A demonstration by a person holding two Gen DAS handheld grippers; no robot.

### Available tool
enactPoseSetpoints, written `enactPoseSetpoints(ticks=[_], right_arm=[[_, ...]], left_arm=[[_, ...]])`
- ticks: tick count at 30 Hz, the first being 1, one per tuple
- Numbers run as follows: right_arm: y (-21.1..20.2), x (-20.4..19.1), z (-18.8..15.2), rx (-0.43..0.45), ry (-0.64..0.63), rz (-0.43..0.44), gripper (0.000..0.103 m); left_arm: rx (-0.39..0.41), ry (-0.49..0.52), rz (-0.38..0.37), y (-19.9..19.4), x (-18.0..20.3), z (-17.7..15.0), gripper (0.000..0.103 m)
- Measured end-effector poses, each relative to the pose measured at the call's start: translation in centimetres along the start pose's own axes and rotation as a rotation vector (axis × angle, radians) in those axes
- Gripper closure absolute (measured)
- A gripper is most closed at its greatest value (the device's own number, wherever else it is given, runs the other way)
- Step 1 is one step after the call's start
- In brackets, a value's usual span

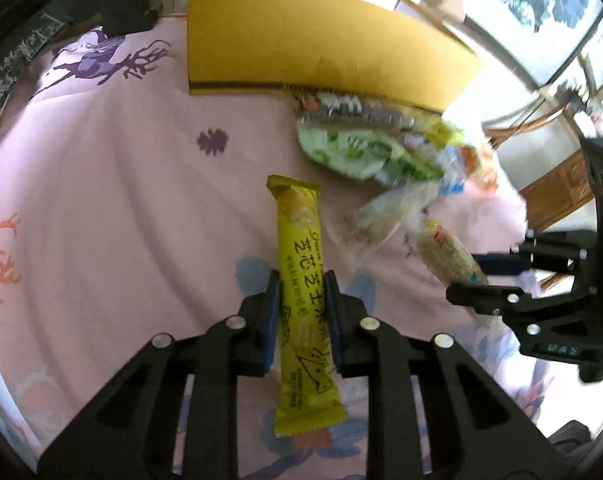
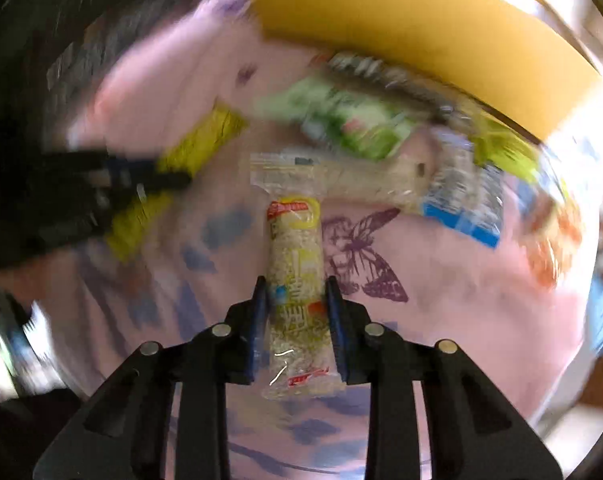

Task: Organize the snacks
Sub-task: 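Drop the rice-cracker bag into the box with the right tool while the left tool drops the yellow stick, then grasp the cream pastry bag with the right tool while the left tool grasps the green candy bag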

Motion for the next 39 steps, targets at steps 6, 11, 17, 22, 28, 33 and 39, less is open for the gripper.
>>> enactPoseSetpoints(ticks=[6,11,17,22,28,33,39], right_arm=[[-6.1,1.4,0.6,0.208,0.188,0.097,0.074],[-11.6,2.3,2.8,0.378,0.182,0.035,0.075],[-14.3,4.1,5.4,0.461,0.218,0.036,0.075],[-13.8,4.9,7.3,0.459,0.24,0.061,0.074],[-11.9,6.0,12.2,0.462,0.254,0.078,0.075],[-10.9,7.5,17.0,0.48,0.267,-0.023,0.006],[-10.9,8.9,13.6,0.427,0.331,-0.121,0.001]], left_arm=[[0.104,0.089,-0.008,-4.2,1.6,3.4,0.082],[0.223,0.169,0.024,-7.0,3.2,8.6,0.082],[0.293,0.201,0.068,-7.2,2.4,15.5,0.082],[0.305,0.218,0.102,-5.6,1.5,20.5,0.082],[0.301,0.227,0.119,-4.1,1.3,22.8,0.082],[0.287,0.131,0.222,-3.0,-0.4,23.9,0.003],[0.273,0.044,0.24,-3.5,-2.3,20.5,0.002]])
Point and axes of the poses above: each gripper's, at about its wrist camera, not at the fingertips, and y roughly the way its jaws point, x to its right, z to its top, the point moved 3 cm from there along y, roughly the way its jaws point, and after that the axes turned 7 degrees about y, right-handed, at the moved point
